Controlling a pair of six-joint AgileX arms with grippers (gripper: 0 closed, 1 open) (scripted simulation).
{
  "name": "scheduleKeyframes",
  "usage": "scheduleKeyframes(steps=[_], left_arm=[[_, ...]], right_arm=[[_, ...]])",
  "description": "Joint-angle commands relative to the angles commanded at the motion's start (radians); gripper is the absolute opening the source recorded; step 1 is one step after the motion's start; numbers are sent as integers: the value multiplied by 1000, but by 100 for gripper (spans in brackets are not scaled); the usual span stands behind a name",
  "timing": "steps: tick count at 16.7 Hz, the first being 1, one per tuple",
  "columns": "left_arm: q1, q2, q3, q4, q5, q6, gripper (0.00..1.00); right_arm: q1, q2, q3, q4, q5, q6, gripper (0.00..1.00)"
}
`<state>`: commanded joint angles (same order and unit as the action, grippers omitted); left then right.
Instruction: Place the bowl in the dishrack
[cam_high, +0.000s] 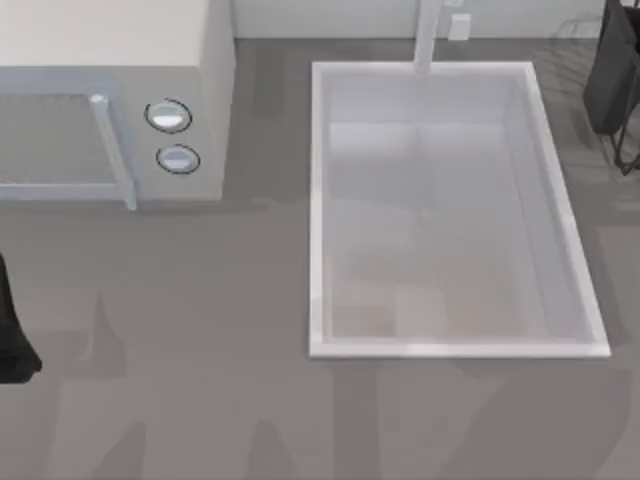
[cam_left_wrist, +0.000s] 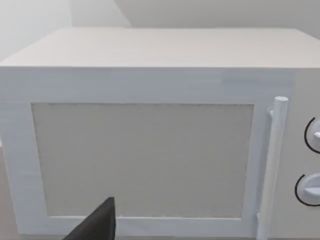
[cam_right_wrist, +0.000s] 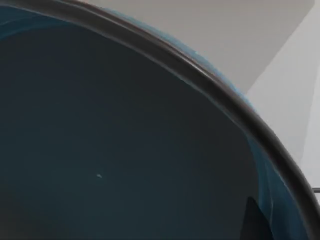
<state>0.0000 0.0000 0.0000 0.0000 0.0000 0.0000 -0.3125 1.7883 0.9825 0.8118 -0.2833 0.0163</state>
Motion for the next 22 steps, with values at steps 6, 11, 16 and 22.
scheduleKeyframes(steps=[6,11,16,22], left_arm=[[0,0,0,0,0,0,100],[0,0,0,0,0,0,100],[0,0,0,0,0,0,100],[0,0,0,0,0,0,100]], right_arm=[[6,9,-4,11,6,0,8],[6,9,-4,11,6,0,45],[6,9,-4,11,6,0,83],[6,9,-4,11,6,0,100]])
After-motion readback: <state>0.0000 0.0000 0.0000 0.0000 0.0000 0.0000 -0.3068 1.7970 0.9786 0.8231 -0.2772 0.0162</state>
